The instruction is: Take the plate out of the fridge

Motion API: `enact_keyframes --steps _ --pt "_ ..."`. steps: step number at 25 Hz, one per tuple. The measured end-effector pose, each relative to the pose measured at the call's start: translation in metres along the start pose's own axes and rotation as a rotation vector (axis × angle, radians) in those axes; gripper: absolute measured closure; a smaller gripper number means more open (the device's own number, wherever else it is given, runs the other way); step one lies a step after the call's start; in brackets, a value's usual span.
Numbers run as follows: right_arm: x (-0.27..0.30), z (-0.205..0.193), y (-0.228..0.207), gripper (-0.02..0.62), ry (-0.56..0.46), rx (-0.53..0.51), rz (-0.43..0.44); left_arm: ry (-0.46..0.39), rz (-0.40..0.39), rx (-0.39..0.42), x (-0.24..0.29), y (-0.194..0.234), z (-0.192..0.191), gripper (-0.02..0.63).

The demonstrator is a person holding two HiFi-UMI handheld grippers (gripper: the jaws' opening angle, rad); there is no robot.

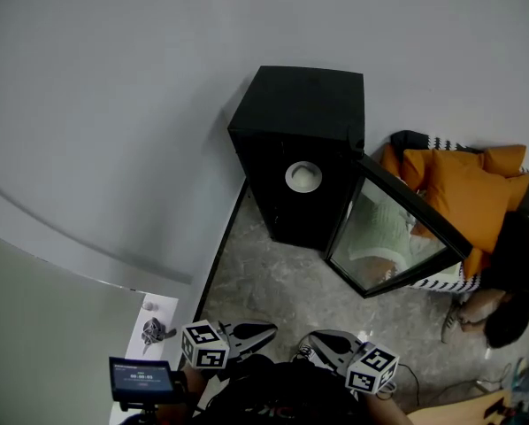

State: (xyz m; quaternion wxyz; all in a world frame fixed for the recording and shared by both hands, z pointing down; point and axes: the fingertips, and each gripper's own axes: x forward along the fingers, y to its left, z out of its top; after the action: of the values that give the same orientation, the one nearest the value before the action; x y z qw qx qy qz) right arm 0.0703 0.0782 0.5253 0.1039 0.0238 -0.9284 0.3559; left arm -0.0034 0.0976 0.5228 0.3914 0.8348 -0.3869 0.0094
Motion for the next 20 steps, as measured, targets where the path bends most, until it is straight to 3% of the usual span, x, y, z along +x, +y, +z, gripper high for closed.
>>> enact_keyframes --steps 11,20 --pt "-0.018 0.02 -0.028 0.592 -0.045 0.019 -0.014 0.013 0.042 0.019 0.022 0.02 0.029 0.6" --pt "-0.032 0.038 -0.052 0.592 -0.137 0.045 -0.152 0.043 0.091 0.0 0.045 0.081 0.064 0.6"
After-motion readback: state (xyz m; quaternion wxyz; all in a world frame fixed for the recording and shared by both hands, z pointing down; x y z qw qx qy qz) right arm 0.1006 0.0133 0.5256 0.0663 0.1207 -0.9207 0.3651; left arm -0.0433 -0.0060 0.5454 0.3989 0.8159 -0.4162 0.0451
